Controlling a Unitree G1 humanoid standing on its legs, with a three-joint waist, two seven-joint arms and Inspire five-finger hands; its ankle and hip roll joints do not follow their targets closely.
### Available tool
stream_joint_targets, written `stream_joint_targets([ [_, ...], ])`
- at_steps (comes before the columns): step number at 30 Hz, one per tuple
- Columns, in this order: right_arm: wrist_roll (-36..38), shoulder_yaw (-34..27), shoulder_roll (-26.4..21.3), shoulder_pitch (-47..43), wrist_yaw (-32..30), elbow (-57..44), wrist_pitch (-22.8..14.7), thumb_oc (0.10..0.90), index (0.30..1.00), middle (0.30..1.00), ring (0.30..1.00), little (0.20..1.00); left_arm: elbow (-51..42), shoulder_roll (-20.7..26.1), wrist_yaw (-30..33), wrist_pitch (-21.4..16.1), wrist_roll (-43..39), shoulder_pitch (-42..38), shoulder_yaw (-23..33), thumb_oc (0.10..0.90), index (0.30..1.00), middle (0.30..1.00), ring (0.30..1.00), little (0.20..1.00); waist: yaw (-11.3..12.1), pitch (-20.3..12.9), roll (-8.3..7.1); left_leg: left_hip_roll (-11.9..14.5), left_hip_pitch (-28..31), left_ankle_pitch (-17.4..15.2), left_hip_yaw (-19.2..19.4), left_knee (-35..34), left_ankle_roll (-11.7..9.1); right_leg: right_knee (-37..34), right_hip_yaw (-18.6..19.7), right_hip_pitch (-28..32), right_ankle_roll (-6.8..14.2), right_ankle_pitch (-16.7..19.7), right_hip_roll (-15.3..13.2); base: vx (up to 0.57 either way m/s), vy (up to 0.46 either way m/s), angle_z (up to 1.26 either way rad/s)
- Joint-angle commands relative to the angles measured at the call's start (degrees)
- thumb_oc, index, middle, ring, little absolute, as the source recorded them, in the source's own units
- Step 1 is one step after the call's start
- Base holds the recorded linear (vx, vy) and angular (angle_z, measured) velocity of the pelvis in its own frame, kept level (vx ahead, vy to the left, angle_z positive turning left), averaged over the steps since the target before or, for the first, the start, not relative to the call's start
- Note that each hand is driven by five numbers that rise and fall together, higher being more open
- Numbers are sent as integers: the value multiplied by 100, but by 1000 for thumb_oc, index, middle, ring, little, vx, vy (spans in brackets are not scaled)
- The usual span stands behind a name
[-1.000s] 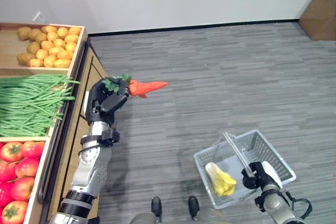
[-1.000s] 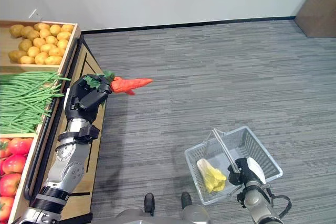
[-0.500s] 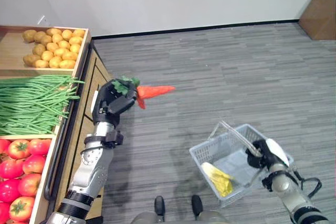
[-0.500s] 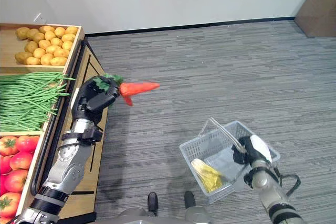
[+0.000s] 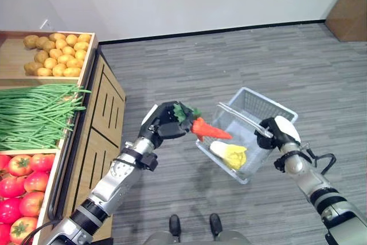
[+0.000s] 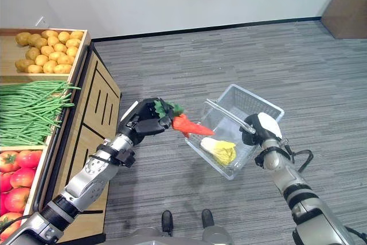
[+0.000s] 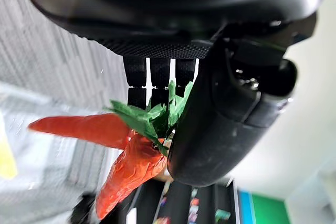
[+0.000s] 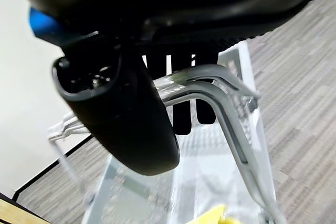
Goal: Get the vegetables into the basket
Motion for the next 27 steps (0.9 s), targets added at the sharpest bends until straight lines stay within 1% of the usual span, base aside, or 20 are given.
stream_joint_targets([
  [1, 365, 201, -142, -1205, -535, 75, -500, 400, 300, 300, 300, 300, -423, 134, -292, -411, -161, -737, -197, 400, 300, 300, 300, 300, 91, -539, -313, 274, -25, -157, 101, 10, -348, -5, -86, -118, 503, 88, -446, 0, 0, 0],
  [3, 411, 243, -107, -1306, -537, 126, -504, 400, 300, 300, 300, 300, -415, 116, -313, -395, -186, -779, -295, 400, 300, 300, 300, 300, 95, -531, -305, 272, -23, -159, 98, 10, -346, -5, -89, -120, 502, 89, -446, 0, 0, 0],
  [4, 457, 344, -45, -1492, -561, 207, -500, 400, 300, 300, 300, 300, -408, 61, -341, -364, -203, -876, -474, 400, 300, 300, 300, 300, 105, -529, -299, 268, -29, -157, 90, 10, -341, -5, -86, -123, 498, 89, -444, 0, 0, 0],
  [6, 564, 402, 90, -1676, -623, 164, -524, 400, 300, 300, 300, 300, -335, -73, -349, -332, -180, -1015, -647, 400, 300, 300, 300, 300, 109, -525, -294, 263, -42, -157, 85, 10, -333, -5, -86, -125, 496, 87, -446, 7, 5, -2],
  [7, 589, 454, 340, -1673, -684, -339, -571, 400, 300, 300, 300, 300, -125, -485, -142, -316, 35, -1171, -765, 400, 300, 300, 300, 300, 86, -536, -301, 255, -37, -165, 93, 10, -318, -5, -82, -127, 494, 92, -450, 0, 0, 0],
  [11, 539, 418, 423, -1427, -614, -948, -598, 400, 300, 300, 300, 300, -30, -671, -25, -256, 204, -1139, -743, 400, 300, 300, 300, 300, 53, -557, -306, 253, -19, -178, 93, 10, -304, -5, -77, -114, 487, 75, -455, 9, 2, -4],
  [15, 579, 328, 484, -1205, -573, -1302, -634, 400, 300, 300, 300, 300, 129, -769, 31, -206, 401, -1090, -734, 400, 300, 300, 300, 300, 25, -580, -308, 258, -7, -189, 103, 10, -299, -5, -71, -114, 487, 67, -456, 1, 1, -1],
  [19, 673, 246, 562, -1018, -524, -1574, -700, 400, 300, 300, 300, 300, 525, -810, 147, -202, 943, -1068, -686, 400, 300, 300, 300, 300, 6, -606, -316, 262, 23, -202, 127, 10, -297, -5, -56, -99, 494, 61, -459, 0, 0, 0],
  [21, 687, 240, 533, -939, -477, -1771, -754, 400, 300, 300, 300, 300, 906, -834, 263, -205, 1348, -1059, -616, 400, 300, 300, 300, 300, -9, -634, -330, 270, 45, -214, 144, 10, -305, -5, -50, -95, 496, 55, -458, 0, 0, 0],
  [22, 687, 239, 531, -936, -476, -1775, -753, 400, 300, 300, 300, 300, 910, -838, 264, -208, 1352, -1060, -618, 400, 300, 300, 300, 300, -8, -635, -329, 270, 45, -214, 143, 10, -305, -5, -50, -95, 496, 54, -458, 0, 0, 0],
  [24, 747, 198, 536, -843, -421, -1992, -795, 400, 300, 300, 300, 300, 1321, -904, 420, -171, 1716, -1016, -484, 400, 300, 300, 300, 300, -25, -674, -334, 276, 54, -220, 153, 10, -310, -5, -55, -90, 497, 48, -457, 0, 0, 0],
  [25, 747, 197, 535, -842, -421, -1993, -795, 400, 300, 300, 300, 300, 1321, -904, 420, -172, 1716, -1016, -485, 400, 300, 300, 300, 300, -25, -674, -334, 276, 54, -220, 153, 10, -310, -5, -55, -90, 497, 48, -457, 0, 0, 0],
  [27, 834, 139, 562, -711, -364, -2281, -883, 400, 300, 300, 300, 300, 1873, -984, 662, -126, 2282, -991, -291, 400, 300, 300, 300, 300, -43, -705, -341, 284, 67, -216, 187, 10, -320, -5, -54, -81, 498, 60, -465, 0, 0, 0],
])
